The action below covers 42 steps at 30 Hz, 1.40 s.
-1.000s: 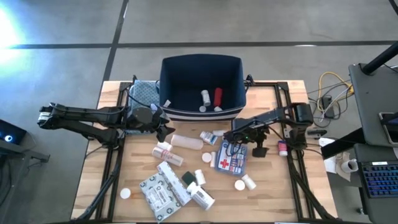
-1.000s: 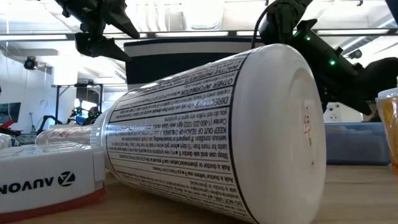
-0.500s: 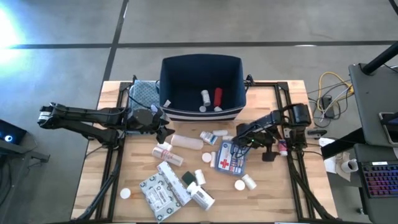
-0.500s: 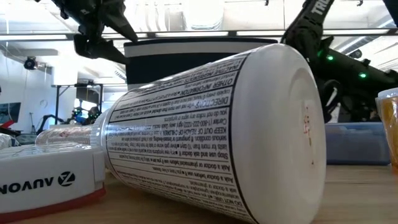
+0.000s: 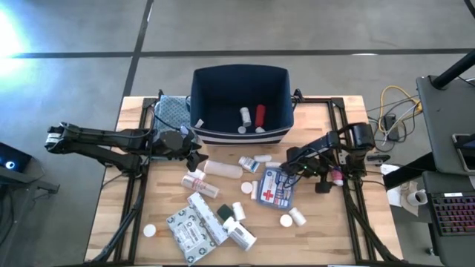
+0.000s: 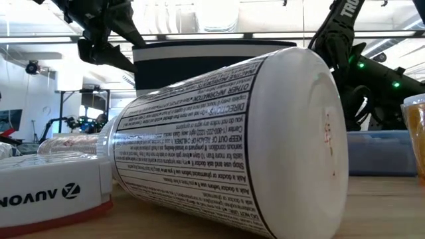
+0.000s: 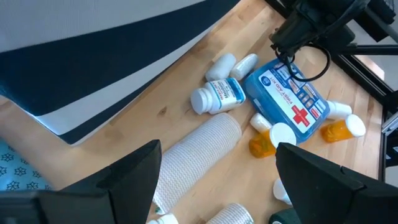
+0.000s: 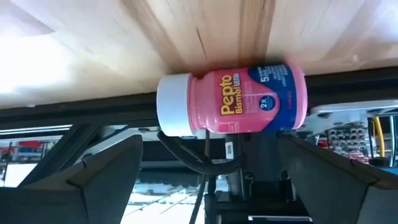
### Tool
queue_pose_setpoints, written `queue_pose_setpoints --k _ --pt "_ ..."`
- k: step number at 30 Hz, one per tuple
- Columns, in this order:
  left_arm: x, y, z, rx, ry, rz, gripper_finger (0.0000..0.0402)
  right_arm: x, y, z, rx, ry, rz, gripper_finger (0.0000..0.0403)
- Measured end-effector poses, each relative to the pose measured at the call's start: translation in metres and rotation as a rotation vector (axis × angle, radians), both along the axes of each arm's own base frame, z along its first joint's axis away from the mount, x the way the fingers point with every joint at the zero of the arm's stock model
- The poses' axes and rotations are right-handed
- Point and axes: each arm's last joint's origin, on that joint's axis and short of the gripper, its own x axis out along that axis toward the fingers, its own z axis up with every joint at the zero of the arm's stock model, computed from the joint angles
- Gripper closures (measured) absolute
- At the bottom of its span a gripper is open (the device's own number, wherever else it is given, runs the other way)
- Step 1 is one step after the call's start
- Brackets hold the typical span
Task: Pick & place medical supplies in basket/bin
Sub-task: Put the pink pill bottle into the blue bin
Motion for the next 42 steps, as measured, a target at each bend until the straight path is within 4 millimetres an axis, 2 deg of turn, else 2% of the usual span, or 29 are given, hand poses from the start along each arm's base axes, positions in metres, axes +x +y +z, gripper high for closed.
queue_pose_setpoints --k 6,12,14,19,22,28,35,42 --pt "0.0 0.0 0.0 0.0 0.0 0.0 0.0107 0.004 -0.004 0.001 -0.164 -0.013 0.072 0.0035" --pt "0.0 0.0 0.0 0.0 0.0 0.0 0.0107 0.011 -0.004 0.005 -0.194 -0.027 0.036 0.0035" --pt "0.0 0.0 0.0 0.0 0.0 0.0 0.0107 0.011 -0.004 0.005 -0.217 -0.029 0.01 0.0035" --pt "0.0 0.0 0.0 -0.006 0.0 -0.008 0.0107 0.007 -0.005 0.0 -0.205 0.003 -0.191 0.0035" --pt "0.0 0.0 0.0 -0.007 0.0 -0.009 0.0107 0.001 -0.005 -0.003 -0.218 0.033 -0.207 0.0035" --pt "0.0 0.0 0.0 -0.009 0.0 -0.011 0.0107 0.001 -0.008 -0.004 -0.319 0.024 -0.216 0.0035" --pt "0.0 -0.001 0.0 -0.012 0.0 -0.014 0.0107 0.003 -0.014 -0.004 -0.244 0.018 -0.273 0.0035" --pt "0.0 -0.009 0.0 -0.016 0.002 -0.058 0.0107 0.004 -0.011 -0.012 -0.023 -0.058 -0.378 0.0035"
